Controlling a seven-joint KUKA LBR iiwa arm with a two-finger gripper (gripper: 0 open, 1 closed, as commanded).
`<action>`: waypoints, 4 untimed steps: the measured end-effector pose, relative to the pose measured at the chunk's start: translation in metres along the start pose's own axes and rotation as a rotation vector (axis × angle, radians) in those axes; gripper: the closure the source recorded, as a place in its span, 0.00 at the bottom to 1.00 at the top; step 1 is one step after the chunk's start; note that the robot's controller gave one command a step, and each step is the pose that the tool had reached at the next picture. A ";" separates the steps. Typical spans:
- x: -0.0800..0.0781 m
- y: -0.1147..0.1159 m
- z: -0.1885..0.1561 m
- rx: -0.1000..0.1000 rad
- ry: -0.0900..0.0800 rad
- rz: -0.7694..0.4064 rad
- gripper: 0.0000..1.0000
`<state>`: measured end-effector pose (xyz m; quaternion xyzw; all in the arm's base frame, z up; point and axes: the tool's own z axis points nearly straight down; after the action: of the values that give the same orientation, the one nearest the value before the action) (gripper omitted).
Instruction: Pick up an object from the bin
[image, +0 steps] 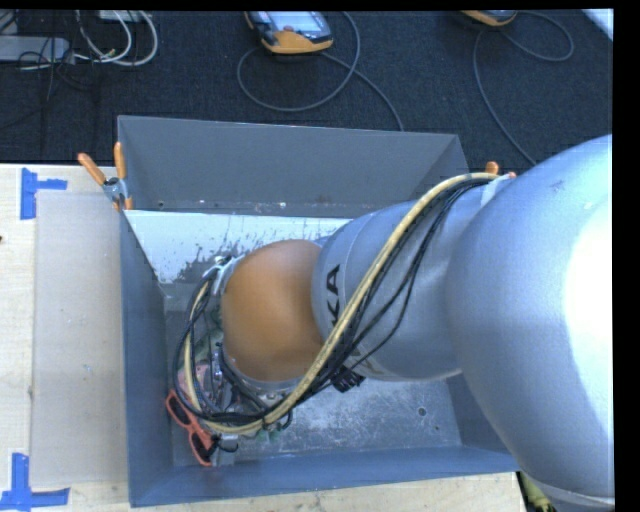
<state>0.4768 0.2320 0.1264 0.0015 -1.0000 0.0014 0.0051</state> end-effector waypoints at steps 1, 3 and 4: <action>-0.002 -0.001 -0.004 -0.002 -0.007 0.006 0.00; -0.070 0.010 0.028 -0.001 -0.003 -0.429 0.00; -0.078 0.015 0.023 -0.002 -0.008 -0.616 0.00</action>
Offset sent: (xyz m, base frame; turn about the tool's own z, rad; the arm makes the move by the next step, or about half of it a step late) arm 0.0724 0.0130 -0.0564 -0.4838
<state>0.5546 0.2467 0.1030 0.3046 -0.9525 -0.0013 0.0016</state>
